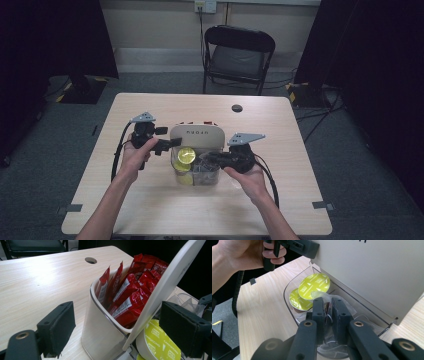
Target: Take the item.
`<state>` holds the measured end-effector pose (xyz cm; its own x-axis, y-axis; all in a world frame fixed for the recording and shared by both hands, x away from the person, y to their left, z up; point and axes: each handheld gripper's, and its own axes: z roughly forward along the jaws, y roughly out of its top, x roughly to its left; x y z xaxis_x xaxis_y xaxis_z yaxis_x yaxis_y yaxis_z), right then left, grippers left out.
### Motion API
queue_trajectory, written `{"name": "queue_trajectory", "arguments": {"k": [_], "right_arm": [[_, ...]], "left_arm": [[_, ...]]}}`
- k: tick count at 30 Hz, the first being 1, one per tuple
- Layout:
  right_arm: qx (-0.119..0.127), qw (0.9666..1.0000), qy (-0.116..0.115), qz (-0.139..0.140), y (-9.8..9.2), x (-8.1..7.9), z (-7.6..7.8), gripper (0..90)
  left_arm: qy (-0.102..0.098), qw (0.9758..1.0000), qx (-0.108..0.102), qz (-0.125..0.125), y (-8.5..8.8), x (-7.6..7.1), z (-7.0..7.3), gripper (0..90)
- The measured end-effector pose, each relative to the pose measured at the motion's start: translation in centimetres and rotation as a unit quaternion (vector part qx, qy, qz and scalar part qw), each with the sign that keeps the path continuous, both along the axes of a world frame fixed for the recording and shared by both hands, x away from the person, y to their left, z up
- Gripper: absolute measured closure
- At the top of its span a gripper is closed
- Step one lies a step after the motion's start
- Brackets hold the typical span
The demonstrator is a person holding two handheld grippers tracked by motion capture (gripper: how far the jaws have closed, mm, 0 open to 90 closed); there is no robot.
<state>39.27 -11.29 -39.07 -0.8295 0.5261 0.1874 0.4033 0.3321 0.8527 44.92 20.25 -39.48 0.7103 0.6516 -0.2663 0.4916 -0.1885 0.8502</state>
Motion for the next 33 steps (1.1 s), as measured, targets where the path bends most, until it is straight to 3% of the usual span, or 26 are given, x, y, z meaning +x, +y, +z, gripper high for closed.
{"name": "queue_trajectory", "arguments": {"k": [33], "right_arm": [[0.016, 0.9997, -0.01, -0.016, -2.4, -1.5, 1.4, 83.0]], "left_arm": [[0.002, 1.0, 0.005, -0.002, 0.0, 0.1, -0.1, 12.6]]}}
